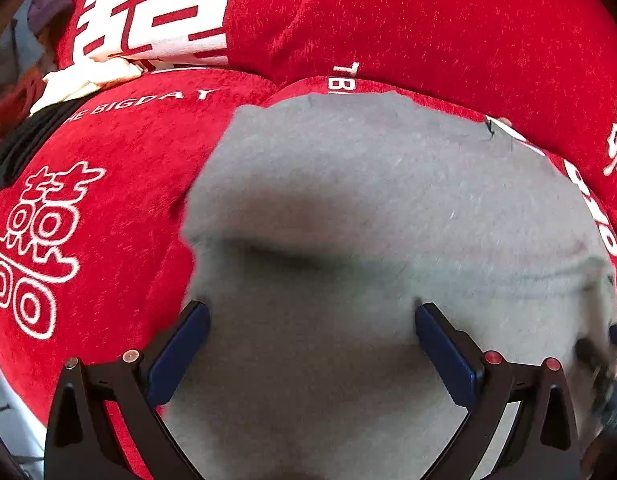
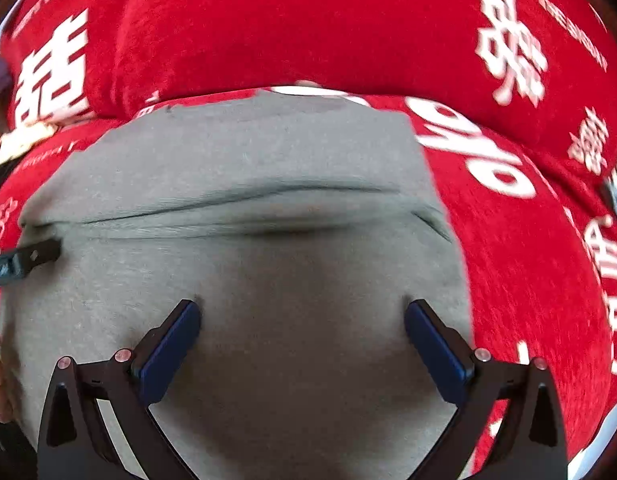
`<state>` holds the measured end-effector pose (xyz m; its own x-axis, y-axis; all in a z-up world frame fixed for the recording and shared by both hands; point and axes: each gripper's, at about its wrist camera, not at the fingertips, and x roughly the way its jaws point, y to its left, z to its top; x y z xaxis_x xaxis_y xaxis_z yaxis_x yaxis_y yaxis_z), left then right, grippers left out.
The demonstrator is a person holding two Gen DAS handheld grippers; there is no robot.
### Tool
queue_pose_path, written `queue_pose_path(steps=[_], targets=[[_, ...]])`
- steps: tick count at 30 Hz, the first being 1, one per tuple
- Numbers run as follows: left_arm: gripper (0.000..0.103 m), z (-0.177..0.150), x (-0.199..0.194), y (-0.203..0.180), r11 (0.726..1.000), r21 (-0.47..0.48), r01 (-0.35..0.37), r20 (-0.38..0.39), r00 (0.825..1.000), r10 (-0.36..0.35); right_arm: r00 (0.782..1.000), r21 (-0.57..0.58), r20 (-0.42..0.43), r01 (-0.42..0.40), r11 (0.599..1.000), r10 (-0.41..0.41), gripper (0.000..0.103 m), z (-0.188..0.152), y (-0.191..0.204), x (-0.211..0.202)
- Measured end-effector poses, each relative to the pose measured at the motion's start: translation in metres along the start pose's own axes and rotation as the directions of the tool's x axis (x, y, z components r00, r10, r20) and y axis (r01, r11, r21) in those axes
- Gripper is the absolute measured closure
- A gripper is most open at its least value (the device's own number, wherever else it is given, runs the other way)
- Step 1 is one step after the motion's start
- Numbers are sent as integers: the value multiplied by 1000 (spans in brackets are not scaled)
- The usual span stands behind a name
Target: Fold small clothes
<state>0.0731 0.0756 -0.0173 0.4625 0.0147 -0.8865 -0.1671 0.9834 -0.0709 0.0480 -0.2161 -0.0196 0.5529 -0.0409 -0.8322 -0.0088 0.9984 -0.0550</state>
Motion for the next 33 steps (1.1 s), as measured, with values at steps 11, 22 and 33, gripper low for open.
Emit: queue_pose_path(steps=[11,22,33], targets=[[0,-63,-41,-15,993,54,107,-8,994,-107,988,-142,-8,-154,978,154,0,-37,47,-37],[0,-110,-53,24,995,82,53,31,998,-56,996,-120,29,-83,989,87,1,-70,-17,-41],[0,-159,-62,-35,965,254,66,10,997,-71,992,-370,58,-80,925,109,1,-127,50,-65]])
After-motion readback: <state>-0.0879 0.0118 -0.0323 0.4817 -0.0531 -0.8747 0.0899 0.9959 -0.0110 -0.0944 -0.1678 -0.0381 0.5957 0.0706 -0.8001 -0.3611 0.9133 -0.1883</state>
